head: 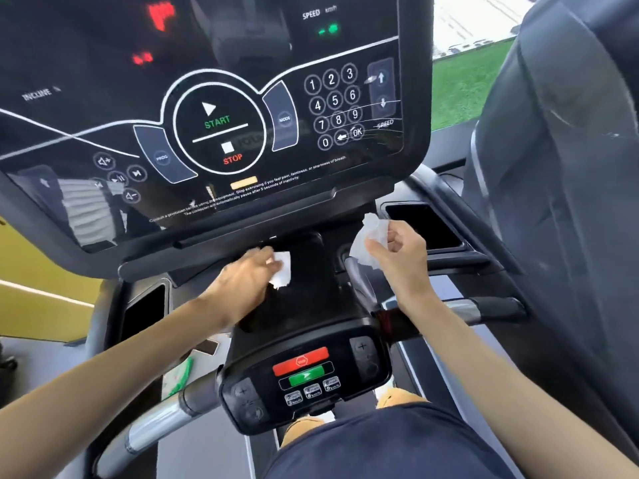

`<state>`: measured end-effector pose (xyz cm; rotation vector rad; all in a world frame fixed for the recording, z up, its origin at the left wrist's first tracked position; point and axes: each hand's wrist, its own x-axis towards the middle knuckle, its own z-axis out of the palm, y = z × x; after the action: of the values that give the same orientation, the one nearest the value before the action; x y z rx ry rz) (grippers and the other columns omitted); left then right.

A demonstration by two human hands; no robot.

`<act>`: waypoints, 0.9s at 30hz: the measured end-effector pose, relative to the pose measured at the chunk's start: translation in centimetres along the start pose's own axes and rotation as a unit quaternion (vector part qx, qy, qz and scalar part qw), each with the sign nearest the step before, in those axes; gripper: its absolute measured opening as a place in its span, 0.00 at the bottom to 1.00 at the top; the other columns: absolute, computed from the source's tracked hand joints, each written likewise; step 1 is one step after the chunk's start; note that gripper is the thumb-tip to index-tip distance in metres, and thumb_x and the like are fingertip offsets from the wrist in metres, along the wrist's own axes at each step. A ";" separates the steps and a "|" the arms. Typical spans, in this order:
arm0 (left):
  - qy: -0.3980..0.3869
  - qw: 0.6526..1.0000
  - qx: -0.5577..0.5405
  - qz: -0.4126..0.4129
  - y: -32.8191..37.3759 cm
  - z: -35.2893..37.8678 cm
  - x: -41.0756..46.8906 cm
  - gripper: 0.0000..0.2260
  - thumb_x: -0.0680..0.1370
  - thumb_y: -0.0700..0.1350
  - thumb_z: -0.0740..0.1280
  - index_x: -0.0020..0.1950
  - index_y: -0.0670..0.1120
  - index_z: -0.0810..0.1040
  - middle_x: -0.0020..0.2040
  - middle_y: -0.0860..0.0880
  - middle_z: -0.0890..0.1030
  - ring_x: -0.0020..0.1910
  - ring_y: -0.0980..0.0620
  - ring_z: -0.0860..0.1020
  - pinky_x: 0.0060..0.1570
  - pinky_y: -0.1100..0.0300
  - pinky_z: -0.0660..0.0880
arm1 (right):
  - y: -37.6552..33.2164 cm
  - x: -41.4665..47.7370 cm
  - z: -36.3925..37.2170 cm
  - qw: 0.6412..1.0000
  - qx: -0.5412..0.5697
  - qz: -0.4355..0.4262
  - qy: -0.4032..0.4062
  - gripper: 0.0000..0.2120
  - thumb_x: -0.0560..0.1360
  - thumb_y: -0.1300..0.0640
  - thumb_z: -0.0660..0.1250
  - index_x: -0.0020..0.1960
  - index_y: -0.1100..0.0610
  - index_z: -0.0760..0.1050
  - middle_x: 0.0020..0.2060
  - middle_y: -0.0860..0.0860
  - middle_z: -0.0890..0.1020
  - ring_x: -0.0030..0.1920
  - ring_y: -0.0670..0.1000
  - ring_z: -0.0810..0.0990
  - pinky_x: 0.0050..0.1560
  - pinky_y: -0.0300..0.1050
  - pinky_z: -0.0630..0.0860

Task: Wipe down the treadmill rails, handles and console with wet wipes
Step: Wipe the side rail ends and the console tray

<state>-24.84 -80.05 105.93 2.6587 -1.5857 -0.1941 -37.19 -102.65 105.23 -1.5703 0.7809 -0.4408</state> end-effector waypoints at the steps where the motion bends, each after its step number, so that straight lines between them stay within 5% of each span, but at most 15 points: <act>1: 0.001 1.000 0.011 -0.017 -0.1 -0.2 -0.2 0.13 0.70 0.28 0.66 0.51 0.39 0.79 0.46 0.43 0.74 0.45 0.41 0.76 0.28 0.48 0.77 | 0.0 0.0 0.0 1.000 -0.007 -0.002 0.000 0.10 0.72 0.62 0.69 0.51 0.52 0.76 0.44 0.47 0.80 0.46 0.49 0.80 0.42 0.37 0.75; 3: 0.008 0.999 0.012 -0.038 1.2 -0.3 0.1 0.10 0.71 0.30 0.68 0.50 0.39 0.78 0.45 0.43 0.74 0.44 0.41 0.76 0.24 0.50 0.75 | -0.1 0.0 0.1 1.000 -0.019 -0.005 -0.007 0.10 0.72 0.62 0.69 0.51 0.52 0.76 0.44 0.48 0.80 0.46 0.49 0.79 0.39 0.33 0.74; 5: 0.016 0.992 -0.015 -0.122 3.2 -0.3 1.5 0.09 0.77 0.35 0.62 0.56 0.42 0.74 0.50 0.44 0.72 0.49 0.41 0.73 0.36 0.49 0.75 | -0.2 0.0 0.1 1.000 -0.026 -0.009 -0.015 0.09 0.72 0.62 0.69 0.52 0.54 0.76 0.44 0.49 0.81 0.45 0.48 0.79 0.36 0.32 0.73; 8: 0.007 0.982 -0.032 -0.187 4.9 0.2 3.5 0.20 0.79 0.34 0.57 0.71 0.40 0.62 0.65 0.43 0.67 0.61 0.41 0.69 0.52 0.51 0.72 | -0.2 -0.1 0.2 0.999 -0.036 -0.013 -0.024 0.10 0.72 0.62 0.69 0.53 0.56 0.77 0.44 0.49 0.80 0.43 0.46 0.78 0.34 0.30 0.72; 13: 0.020 0.997 -0.049 -0.051 5.5 0.2 3.6 0.33 0.71 0.27 0.58 0.75 0.44 0.58 0.72 0.46 0.61 0.69 0.47 0.63 0.57 0.57 0.70 | -0.3 0.0 0.5 0.998 -0.044 -0.018 -0.037 0.09 0.72 0.62 0.69 0.51 0.53 0.77 0.44 0.48 0.80 0.44 0.47 0.78 0.38 0.34 0.73; 18: 0.068 0.987 -0.134 0.056 2.5 1.8 3.8 0.25 0.66 0.23 0.66 0.60 0.40 0.78 0.59 0.43 0.78 0.56 0.41 0.77 0.50 0.50 0.79 | -0.2 -0.1 0.6 0.998 -0.049 -0.017 -0.038 0.10 0.71 0.63 0.68 0.48 0.49 0.76 0.44 0.50 0.80 0.44 0.50 0.79 0.41 0.41 0.77; 22: -0.035 0.965 -0.196 0.173 3.3 0.8 2.5 0.17 0.68 0.24 0.65 0.49 0.39 0.83 0.49 0.46 0.83 0.48 0.46 0.78 0.50 0.55 0.75 | -0.2 0.0 0.5 0.997 -0.059 -0.023 -0.043 0.10 0.71 0.62 0.69 0.47 0.49 0.76 0.44 0.49 0.81 0.45 0.51 0.79 0.43 0.45 0.77; 24: -0.030 0.964 -0.212 0.160 2.6 0.3 1.4 0.17 0.67 0.23 0.63 0.47 0.38 0.83 0.47 0.45 0.82 0.46 0.48 0.76 0.49 0.60 0.72 | -0.2 -0.1 0.4 0.997 -0.060 -0.023 -0.047 0.10 0.71 0.61 0.69 0.46 0.46 0.75 0.44 0.49 0.81 0.46 0.52 0.80 0.45 0.47 0.79; 27: 0.086 0.982 -0.149 0.078 0.2 0.7 0.6 0.19 0.65 0.23 0.64 0.50 0.38 0.82 0.50 0.43 0.81 0.47 0.44 0.78 0.46 0.57 0.76 | -0.4 -0.3 0.6 0.996 -0.067 -0.027 -0.058 0.10 0.71 0.60 0.69 0.47 0.46 0.76 0.44 0.49 0.81 0.46 0.52 0.80 0.44 0.46 0.79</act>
<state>-24.80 -80.61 105.21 2.2516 -1.5626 -0.1745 -36.90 -102.06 105.55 -1.7298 0.6920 -0.3375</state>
